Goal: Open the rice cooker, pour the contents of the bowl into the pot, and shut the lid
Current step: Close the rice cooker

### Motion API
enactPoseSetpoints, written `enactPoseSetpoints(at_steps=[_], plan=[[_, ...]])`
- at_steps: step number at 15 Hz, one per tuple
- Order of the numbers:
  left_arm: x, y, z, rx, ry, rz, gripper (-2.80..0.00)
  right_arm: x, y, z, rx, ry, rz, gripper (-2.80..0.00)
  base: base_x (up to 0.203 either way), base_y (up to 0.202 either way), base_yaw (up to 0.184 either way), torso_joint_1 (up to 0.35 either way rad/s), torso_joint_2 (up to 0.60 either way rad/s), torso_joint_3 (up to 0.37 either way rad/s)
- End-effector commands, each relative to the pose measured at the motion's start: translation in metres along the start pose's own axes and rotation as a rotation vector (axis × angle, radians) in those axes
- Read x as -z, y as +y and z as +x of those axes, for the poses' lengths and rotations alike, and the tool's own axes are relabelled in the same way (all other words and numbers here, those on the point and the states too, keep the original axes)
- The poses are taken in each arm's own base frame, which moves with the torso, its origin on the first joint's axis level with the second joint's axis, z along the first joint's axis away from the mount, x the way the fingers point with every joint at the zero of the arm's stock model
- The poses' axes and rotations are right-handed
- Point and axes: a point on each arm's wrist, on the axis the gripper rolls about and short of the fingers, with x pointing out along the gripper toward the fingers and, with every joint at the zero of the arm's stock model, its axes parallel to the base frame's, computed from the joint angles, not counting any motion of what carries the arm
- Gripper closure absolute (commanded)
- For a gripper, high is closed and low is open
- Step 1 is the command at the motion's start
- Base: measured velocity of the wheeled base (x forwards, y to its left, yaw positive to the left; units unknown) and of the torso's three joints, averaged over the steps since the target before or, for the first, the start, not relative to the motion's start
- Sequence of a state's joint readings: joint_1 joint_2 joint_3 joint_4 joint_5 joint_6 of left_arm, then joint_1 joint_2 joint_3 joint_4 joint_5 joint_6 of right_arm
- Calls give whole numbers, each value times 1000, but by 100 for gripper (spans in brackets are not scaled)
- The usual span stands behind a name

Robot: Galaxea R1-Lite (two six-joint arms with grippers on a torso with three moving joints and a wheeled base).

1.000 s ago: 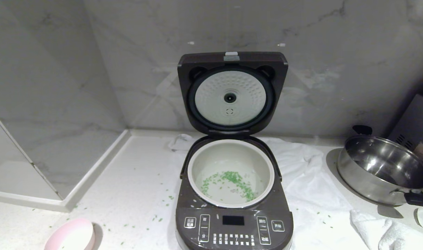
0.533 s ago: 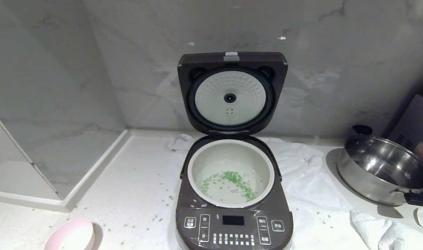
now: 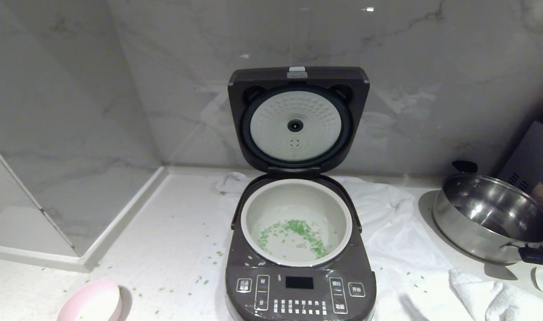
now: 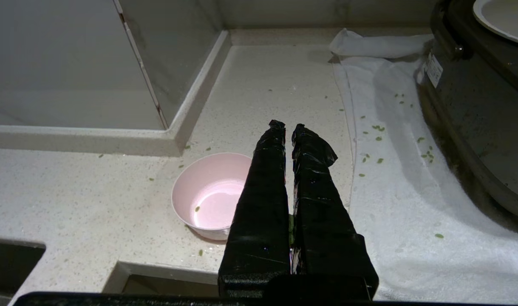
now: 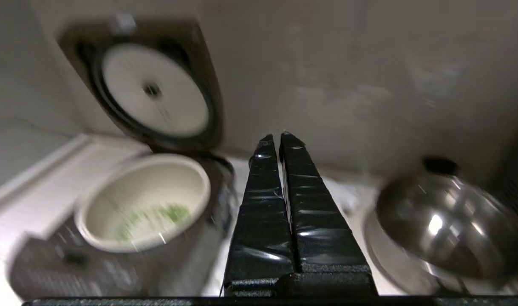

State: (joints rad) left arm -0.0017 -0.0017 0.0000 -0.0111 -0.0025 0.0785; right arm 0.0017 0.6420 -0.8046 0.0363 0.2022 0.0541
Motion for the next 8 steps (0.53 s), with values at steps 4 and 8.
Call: enactPoseSetpoints(at_steps=[4,8], plan=[[1,0,0,4,5,0,0,-59,-20,159,-75,113,61,0,0,0,0,0,0,0],[1,0,1,-7,-17,-68,0,-51,-19,198,-64,178,56,0,0,0,0,0,0,0]])
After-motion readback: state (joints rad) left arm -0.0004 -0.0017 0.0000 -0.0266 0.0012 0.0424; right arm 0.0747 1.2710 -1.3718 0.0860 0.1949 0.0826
